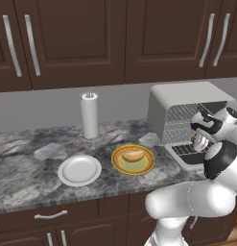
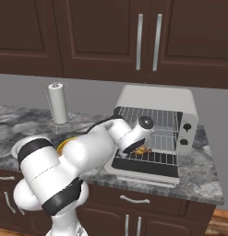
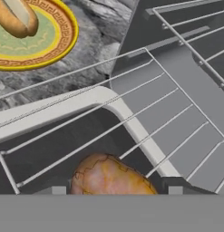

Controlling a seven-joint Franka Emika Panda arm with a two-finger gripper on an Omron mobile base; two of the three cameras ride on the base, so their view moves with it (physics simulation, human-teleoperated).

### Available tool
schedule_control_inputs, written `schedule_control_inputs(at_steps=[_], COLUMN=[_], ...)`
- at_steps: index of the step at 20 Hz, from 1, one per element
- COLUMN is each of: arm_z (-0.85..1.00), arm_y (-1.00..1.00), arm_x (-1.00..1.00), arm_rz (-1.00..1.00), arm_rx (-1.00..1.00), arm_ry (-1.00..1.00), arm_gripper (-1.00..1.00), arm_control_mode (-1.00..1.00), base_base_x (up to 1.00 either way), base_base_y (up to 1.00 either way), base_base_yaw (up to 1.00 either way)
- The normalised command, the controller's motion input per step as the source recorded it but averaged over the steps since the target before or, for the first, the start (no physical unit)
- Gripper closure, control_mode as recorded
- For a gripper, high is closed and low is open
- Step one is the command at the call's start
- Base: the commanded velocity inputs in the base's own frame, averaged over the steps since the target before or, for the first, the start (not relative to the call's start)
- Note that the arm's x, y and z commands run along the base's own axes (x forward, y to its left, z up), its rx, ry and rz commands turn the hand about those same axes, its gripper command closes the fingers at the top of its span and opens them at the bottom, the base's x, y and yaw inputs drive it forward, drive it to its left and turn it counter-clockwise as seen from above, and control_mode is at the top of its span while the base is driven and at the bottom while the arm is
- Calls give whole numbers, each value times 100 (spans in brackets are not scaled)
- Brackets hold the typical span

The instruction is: Open the toaster oven door. Place the hotdog bun on the top rack in the toaster oven and place the chicken drumstick on the bottom rack.

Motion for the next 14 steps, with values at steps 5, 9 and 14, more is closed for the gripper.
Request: schedule_control_inputs(at_steps=[5, 9, 14], arm_z=[-8, -19, -19], arm_y=[-5, -5, -4], arm_x=[9, 1, 1], arm_rz=[1, 1, 0], arm_rx=[2, 0, 0], arm_ry=[0, -3, -2], arm_gripper=[100, 100, 100], arm_control_mode=[-100, -100, -100], base_base_x=[0, 0, 0], base_base_y=[0, 0, 0], base_base_yaw=[0, 0, 0])
